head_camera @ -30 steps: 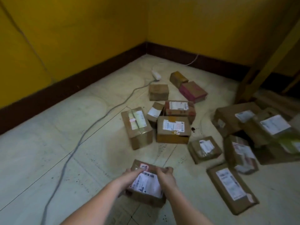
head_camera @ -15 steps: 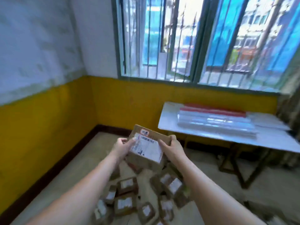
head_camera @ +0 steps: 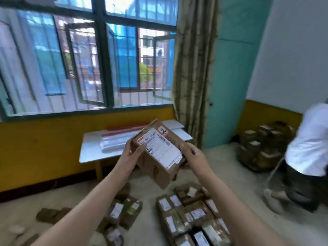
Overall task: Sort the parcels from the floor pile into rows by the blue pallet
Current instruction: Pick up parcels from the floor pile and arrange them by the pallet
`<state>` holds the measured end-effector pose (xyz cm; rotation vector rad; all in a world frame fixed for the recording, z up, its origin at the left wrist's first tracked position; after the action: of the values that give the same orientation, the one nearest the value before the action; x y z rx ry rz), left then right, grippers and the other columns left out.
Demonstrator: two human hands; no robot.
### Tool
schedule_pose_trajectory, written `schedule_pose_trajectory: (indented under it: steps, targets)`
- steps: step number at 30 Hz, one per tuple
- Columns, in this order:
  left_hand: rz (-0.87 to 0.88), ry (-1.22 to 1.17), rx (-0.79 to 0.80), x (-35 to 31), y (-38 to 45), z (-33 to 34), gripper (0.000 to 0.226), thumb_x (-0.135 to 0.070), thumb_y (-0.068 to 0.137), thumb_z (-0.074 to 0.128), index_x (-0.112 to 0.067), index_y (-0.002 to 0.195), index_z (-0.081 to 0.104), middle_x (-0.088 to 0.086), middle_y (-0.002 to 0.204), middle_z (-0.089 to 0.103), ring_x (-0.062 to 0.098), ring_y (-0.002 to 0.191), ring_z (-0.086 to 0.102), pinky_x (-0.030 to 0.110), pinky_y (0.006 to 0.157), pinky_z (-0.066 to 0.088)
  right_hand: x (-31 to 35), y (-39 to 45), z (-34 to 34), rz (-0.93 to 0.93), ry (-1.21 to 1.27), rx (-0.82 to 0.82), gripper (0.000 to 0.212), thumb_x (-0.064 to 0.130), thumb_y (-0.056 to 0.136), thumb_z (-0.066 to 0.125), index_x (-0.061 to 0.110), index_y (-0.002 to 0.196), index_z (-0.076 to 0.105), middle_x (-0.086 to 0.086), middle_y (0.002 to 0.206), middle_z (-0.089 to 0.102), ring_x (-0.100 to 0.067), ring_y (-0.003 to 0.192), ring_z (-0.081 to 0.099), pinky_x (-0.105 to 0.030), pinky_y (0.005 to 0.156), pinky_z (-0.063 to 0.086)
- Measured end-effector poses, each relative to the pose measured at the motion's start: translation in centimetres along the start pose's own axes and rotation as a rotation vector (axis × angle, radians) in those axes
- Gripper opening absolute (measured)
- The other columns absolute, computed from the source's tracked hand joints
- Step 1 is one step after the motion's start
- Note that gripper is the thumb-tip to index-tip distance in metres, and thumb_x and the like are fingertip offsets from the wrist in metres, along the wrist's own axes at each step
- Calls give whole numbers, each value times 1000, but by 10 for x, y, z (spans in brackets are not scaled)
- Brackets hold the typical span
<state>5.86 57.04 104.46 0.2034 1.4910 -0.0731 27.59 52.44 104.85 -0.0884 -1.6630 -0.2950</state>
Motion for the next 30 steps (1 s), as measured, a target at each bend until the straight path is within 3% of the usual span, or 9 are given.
schedule_pose_trajectory:
  steps: [4,6,8,12,17,22,26,28,30]
  targets:
    - [-144,-117,103,21,-6,100,87,-55,75,71,-34,148,29,6,129,56,16,98,60,42,80,54,-17,-55,-101,34,60,-190,16,35,98,55,24,103,65,7,76,70,-10,64,66,-32,58,57]
    - [-255,-153,175,34,-12,155,106,-68,56,79,-32,145,35,7,124,61,29,102,63,53,85,55,-31,-78,-151,64,115,-293,15,34,99,54,24,103,65,3,81,70,-14,68,66,-36,61,59]
    - [-318,-127,262,48,-17,212,111,-77,43,80,-31,138,46,7,119,66,33,106,64,55,88,54,-46,-97,-199,97,132,-374,12,35,99,54,28,100,64,-1,86,70,-17,71,66,-37,64,59]
    - [-327,-27,405,66,-18,325,97,-80,55,71,-33,136,46,3,123,62,26,105,62,41,72,55,-70,-111,-299,118,163,-459,17,37,99,54,26,106,65,-4,98,73,-19,84,71,-34,64,61]
    - [-357,29,481,78,-2,456,85,-72,62,69,-32,132,44,3,119,58,26,109,58,40,72,55,-90,-100,-425,147,170,-496,21,38,99,52,24,114,60,-3,102,71,-19,85,69,-28,59,57]
    - [-351,11,563,96,34,546,75,-65,71,73,-37,134,44,-1,129,55,28,117,56,43,82,57,-113,-59,-514,190,112,-504,36,46,98,51,22,123,55,-7,107,70,-22,92,69,-29,66,57]
    - [-326,-7,517,114,85,575,85,-67,60,81,-35,134,54,0,128,64,30,112,64,44,97,53,-133,-4,-548,218,81,-440,42,46,98,51,22,131,50,-4,109,68,-20,97,67,-32,75,59]
    - [-320,35,522,126,113,584,70,-61,68,79,-33,129,59,0,122,69,27,109,67,43,99,52,-150,24,-559,246,88,-406,41,45,98,52,22,132,50,-4,112,67,-20,101,66,-31,77,58]
    - [-317,79,507,140,145,592,39,-49,84,69,-31,119,64,-1,115,72,22,106,69,39,98,52,-168,54,-567,272,114,-355,34,42,98,54,25,128,53,-3,115,67,-19,104,66,-28,78,57]
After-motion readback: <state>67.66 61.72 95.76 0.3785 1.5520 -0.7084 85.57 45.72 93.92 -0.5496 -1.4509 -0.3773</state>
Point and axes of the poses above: each hand's wrist, its own y-axis towards the middle knuckle, its own z-axis out of the palm, x = y × z, the point moved 6 cm from there along y, towards the middle knuckle
